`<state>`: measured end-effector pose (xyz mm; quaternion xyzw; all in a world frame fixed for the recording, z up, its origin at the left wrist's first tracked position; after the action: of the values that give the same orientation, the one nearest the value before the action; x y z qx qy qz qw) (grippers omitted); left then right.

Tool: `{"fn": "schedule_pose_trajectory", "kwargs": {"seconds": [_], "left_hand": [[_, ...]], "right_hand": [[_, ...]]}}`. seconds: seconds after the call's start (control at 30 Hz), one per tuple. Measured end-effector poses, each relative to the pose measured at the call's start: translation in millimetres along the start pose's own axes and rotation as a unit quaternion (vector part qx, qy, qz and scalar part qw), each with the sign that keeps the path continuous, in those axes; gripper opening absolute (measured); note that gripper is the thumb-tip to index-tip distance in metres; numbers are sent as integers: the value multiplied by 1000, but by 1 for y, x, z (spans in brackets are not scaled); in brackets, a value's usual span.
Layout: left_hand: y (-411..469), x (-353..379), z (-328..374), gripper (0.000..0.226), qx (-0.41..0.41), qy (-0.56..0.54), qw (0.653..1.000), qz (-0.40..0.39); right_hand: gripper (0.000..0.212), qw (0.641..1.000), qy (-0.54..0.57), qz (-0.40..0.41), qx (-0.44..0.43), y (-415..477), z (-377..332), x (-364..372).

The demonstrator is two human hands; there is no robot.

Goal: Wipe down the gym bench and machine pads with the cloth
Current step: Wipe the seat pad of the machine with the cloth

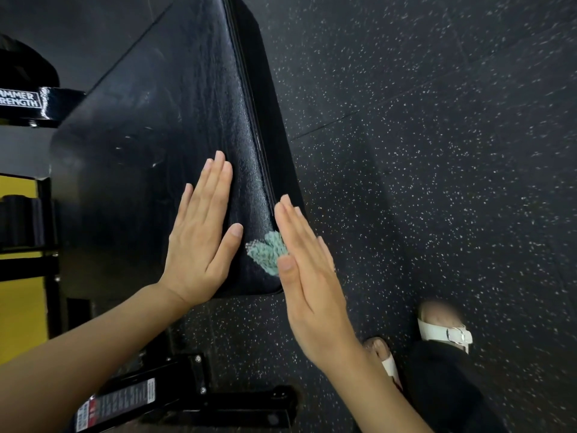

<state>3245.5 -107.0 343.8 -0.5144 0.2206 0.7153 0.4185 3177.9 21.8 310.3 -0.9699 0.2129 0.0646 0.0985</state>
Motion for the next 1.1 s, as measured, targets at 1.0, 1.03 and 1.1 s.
{"fn": "schedule_pose_trajectory", "kwargs": {"seconds": [1.0, 1.03, 1.1], "left_hand": [[-13, -4, -8, 60, 30, -53, 998, -16], [-15, -6, -12, 59, 29, -48, 998, -21], [-25, -11, -27, 59, 10, -31, 999, -25]], "right_hand": [[51, 933, -321, 26, -159, 27, -39, 3], [51, 925, -341, 30, -166, 28, -42, 4], [51, 901, -395, 35, -176, 32, -48, 10]]}}
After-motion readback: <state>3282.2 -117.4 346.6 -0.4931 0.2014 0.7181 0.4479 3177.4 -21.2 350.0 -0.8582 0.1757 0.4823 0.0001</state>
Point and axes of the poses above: each hand's wrist, its own y-axis towards the middle knuckle, its own x-axis out of the palm, z = x × y, the point moved 7 cm from there along y, towards the middle knuckle, and after that the axes turned 9 degrees about -y, right-handed, at the moved point
